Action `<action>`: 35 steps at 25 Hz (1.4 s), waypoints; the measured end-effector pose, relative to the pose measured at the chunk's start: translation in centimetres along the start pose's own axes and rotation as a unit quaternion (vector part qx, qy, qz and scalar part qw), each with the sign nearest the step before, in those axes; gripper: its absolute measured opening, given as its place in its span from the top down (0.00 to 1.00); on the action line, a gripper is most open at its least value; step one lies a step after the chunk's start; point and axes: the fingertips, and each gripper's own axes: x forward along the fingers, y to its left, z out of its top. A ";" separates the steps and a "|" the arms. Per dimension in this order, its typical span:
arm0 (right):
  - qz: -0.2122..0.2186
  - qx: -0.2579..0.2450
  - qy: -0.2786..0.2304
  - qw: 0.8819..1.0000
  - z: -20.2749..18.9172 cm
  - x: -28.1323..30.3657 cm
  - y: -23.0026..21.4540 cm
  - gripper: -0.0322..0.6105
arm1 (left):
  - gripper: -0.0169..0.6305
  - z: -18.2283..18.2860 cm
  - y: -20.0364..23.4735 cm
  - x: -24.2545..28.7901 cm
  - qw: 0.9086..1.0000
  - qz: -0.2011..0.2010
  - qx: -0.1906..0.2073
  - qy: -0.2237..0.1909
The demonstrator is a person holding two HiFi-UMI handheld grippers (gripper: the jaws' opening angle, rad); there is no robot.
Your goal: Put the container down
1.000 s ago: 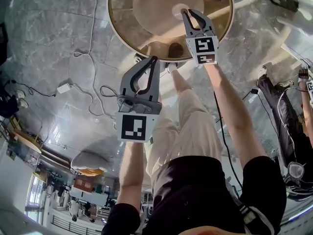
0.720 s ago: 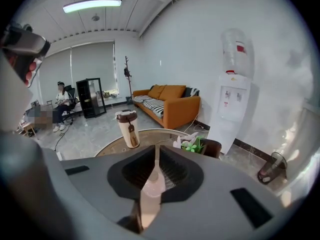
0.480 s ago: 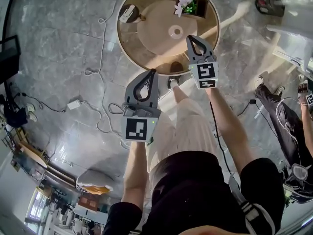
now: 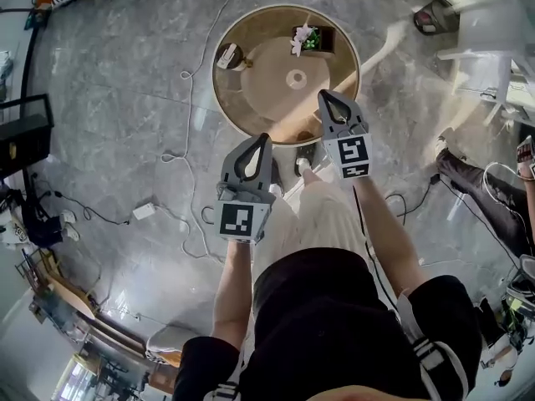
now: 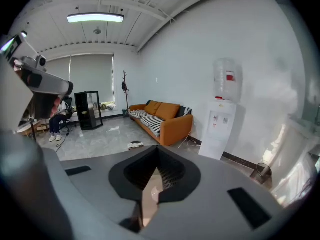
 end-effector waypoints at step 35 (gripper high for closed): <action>-0.053 0.047 -0.104 0.992 15.3 -22.5 12.9 0.94 | 0.95 8.6 0.1 -14.9 0.988 -0.104 0.039 -0.104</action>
